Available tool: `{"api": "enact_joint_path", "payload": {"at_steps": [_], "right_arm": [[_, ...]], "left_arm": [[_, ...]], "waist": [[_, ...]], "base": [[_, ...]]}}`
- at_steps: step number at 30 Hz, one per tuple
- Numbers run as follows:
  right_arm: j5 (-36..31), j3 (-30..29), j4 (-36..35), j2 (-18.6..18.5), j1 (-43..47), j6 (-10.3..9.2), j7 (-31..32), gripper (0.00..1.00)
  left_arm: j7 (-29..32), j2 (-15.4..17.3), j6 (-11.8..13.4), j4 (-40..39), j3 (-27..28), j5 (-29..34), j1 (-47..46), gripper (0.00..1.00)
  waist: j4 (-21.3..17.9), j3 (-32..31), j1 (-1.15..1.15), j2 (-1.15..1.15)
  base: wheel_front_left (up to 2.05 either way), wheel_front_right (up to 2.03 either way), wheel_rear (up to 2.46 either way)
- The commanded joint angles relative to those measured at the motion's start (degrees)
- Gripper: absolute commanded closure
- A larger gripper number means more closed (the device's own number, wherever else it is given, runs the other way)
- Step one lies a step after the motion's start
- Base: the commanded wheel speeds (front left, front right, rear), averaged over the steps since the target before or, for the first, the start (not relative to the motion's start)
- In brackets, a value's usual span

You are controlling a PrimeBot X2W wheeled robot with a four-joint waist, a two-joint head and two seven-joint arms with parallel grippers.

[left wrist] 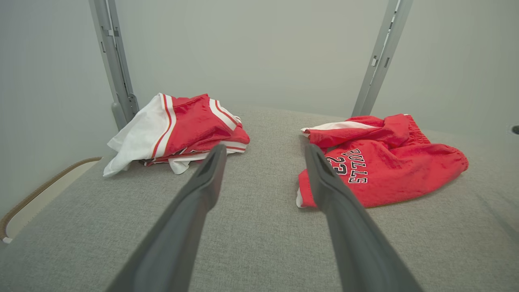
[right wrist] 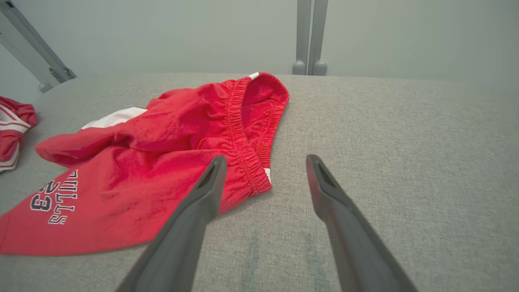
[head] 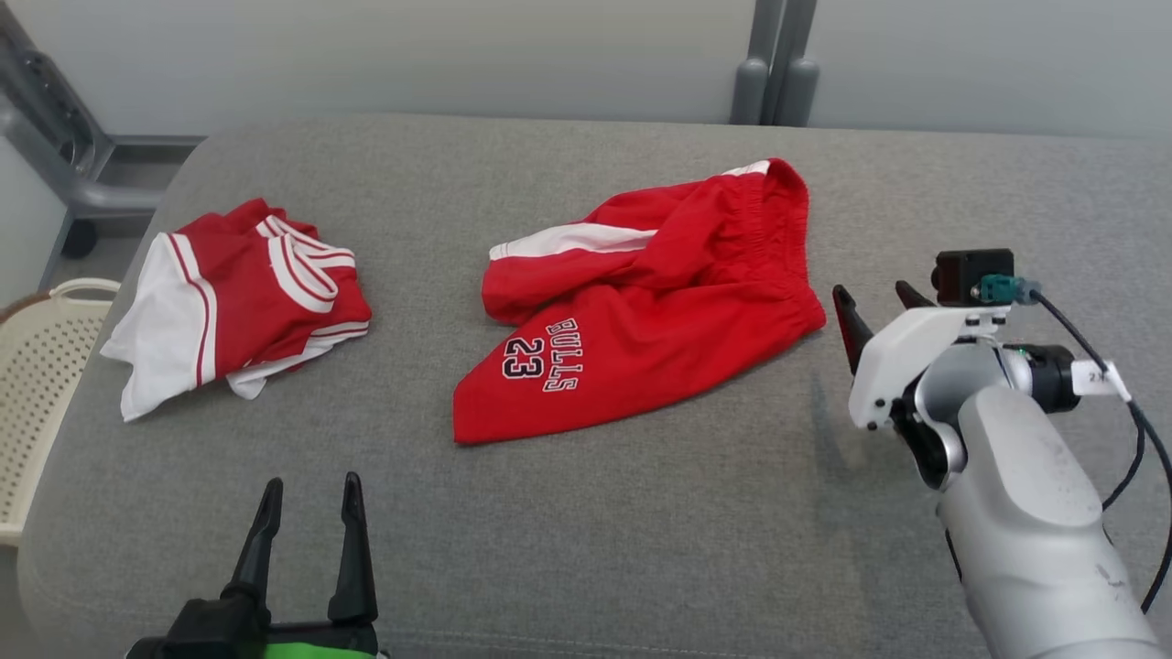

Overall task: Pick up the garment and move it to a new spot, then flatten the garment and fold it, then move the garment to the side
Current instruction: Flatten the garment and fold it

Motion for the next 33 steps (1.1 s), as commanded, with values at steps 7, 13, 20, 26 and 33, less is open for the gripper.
{"api": "enact_joint_path", "payload": {"at_steps": [7, 13, 20, 26, 33], "right_arm": [[-4.53, -4.98, 8.61, -0.64, -9.10, -0.02, 4.82, 0.00], [-7.41, -7.75, 14.00, -1.78, -15.96, -0.02, 7.74, 0.00], [-10.63, -10.64, 19.97, -1.50, -20.92, -0.02, 11.77, 0.00], [-11.33, -9.47, 21.53, -0.78, -21.10, -0.01, 8.98, 0.58], [-11.10, -7.97, 23.46, -0.51, -19.75, -0.02, 6.19, 0.68]], "left_arm": [[-0.05, 0.02, -0.89, -1.15, -2.47, -0.02, -3.14, 0.00], [-0.05, 0.01, -0.51, -2.14, -4.76, -0.22, -5.02, 0.00], [-0.05, 0.01, 0.15, -1.60, -5.88, -0.84, -6.49, 0.00], [-0.05, 0.01, 0.66, -1.31, -5.65, -1.19, -6.92, 0.00], [-0.05, 0.02, 0.63, -0.92, -5.10, -0.95, -6.85, 0.00]], "waist": [[6.36, 6.66, 0.00, 0.00], [8.83, 10.61, 0.00, 0.00], [10.37, 12.75, 0.00, 0.00], [9.68, 12.73, 0.00, 0.00], [7.96, 11.29, 0.00, 0.00]], "base": [[0.00, 0.00, 0.00], [0.00, 0.00, 0.00], [0.00, 0.00, 0.00], [0.00, 0.00, 0.00], [0.00, 0.00, 0.00]]}}
